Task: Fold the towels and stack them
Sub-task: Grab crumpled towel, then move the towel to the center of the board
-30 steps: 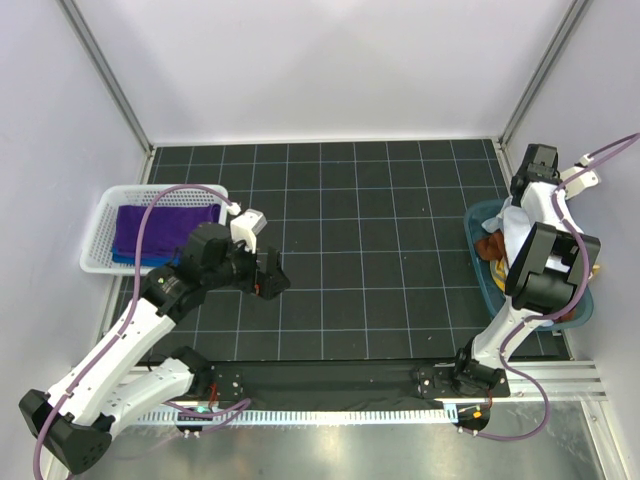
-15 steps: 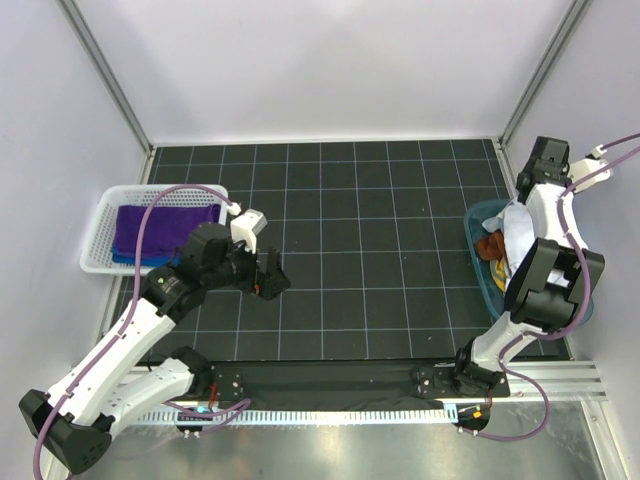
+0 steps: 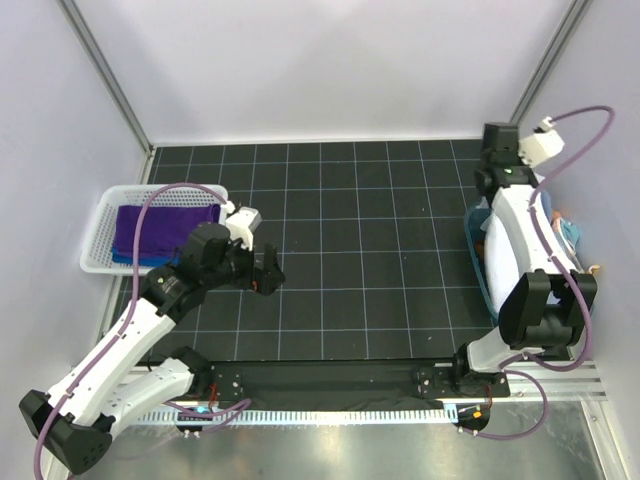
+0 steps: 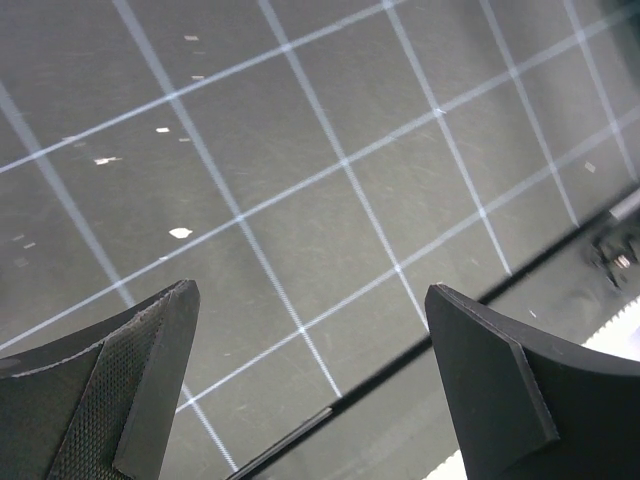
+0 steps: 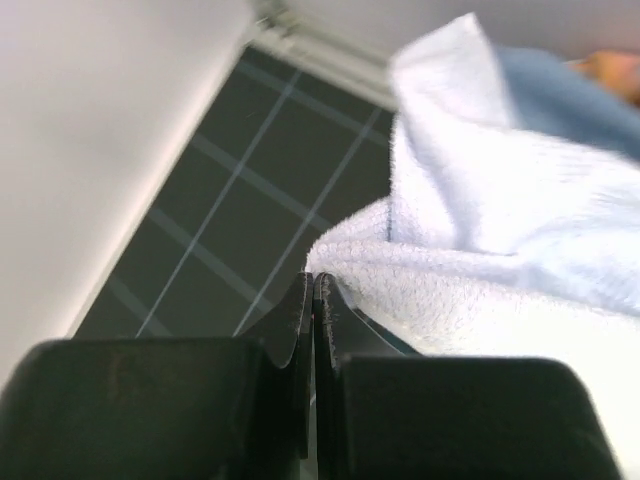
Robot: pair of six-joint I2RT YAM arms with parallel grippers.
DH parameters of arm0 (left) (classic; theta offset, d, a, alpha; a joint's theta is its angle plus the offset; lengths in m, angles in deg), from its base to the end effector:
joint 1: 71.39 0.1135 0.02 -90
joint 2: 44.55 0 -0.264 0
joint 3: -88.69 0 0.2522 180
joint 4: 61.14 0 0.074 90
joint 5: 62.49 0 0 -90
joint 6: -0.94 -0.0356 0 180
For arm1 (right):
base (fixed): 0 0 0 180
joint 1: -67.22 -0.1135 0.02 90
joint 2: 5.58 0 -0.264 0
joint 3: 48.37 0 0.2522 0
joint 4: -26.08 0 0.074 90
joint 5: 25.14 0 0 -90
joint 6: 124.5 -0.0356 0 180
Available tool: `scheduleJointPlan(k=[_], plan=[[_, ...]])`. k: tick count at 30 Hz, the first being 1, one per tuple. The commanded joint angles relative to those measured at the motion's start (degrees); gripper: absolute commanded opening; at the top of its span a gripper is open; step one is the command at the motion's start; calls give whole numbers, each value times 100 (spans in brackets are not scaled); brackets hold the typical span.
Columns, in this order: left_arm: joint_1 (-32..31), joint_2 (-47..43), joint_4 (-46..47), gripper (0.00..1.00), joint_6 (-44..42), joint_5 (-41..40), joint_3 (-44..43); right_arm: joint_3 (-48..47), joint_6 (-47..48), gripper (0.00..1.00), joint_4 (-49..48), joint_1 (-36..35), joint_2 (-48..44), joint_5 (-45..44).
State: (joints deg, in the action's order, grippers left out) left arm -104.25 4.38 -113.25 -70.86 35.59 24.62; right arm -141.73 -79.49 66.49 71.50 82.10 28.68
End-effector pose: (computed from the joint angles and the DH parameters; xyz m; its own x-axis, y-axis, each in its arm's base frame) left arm 0.1462 -0.1004 0.3127 -0.6771 0.0693 -0.7326 0.4422 0.8341 -0.3298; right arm 0.3422 -0.0467 0.3437 -0.0172 0.5735 -0.8190 0.7864 0.5136 0.3432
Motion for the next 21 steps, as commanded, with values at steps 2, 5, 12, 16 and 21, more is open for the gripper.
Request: scheduleJointPlan(k=[2,5,12,16,21], plan=[[262,-59,-50,100,219,-737,-216,-504,-62,1,-257,-1225,-234,-301],[473,72,-6,100,342,-755,-322,-794,17,1,-310,-2191,-6,-372],[1087,354,11,100,456,-913,-533,-681,140,1,-723,-4064,592,-161],[1308,442,73,100,597,-904,-559,-242,219,1,-907,-4838,803,109],[1318,495,494,100,1185,-660,-174,1014,35,1,-1162,-5549,646,946]])
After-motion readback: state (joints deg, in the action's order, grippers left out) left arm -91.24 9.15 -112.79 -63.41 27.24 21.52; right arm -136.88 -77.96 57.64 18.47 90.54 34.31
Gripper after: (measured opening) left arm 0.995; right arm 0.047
